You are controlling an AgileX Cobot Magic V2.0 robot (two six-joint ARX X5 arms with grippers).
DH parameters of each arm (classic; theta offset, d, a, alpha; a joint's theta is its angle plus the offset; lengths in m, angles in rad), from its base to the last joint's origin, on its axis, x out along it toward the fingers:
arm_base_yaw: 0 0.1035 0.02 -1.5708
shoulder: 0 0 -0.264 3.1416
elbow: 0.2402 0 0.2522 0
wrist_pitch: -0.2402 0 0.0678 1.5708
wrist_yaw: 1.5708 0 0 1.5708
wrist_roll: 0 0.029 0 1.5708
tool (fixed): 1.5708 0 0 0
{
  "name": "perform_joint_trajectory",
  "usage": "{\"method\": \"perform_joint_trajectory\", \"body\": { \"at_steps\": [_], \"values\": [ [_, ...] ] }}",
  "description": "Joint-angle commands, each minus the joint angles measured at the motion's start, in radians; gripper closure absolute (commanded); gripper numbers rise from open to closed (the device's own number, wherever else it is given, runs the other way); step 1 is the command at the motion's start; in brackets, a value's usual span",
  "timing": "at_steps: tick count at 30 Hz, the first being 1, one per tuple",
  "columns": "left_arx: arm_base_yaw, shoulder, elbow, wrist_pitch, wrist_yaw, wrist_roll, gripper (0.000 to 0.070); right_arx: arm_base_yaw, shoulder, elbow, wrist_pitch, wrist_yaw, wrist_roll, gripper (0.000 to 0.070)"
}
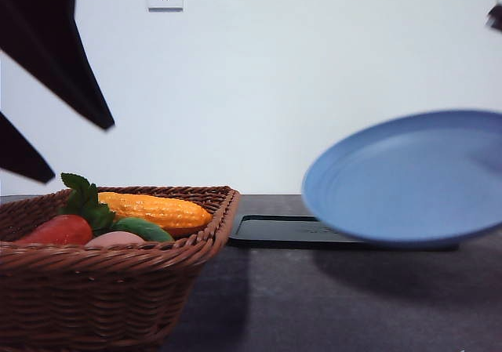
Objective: Transfer egg from basket to plate and serve
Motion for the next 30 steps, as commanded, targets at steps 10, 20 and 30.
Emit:
{"method": "perform_joint_trajectory", "body": {
  "at_steps": [10, 20, 30],
  "values": [
    [-0.126, 0.259, 0.152, -0.059, -0.146, -0.01, 0.0264, -0.055, -0.104, 0.008, 0.006, -0.002, 0.004, 0.07],
    [-0.171, 0.435, 0.179, -0.03, -0.201, -0.007, 0.0276, -0.062, -0.132, 0.008, 0.002, -0.013, 0.005, 0.07],
    [-0.177, 0.488, 0.179, -0.02, -0.218, -0.007, 0.0308, -0.062, -0.132, 0.008, 0.002, -0.014, 0.005, 0.07]
  ]
}}
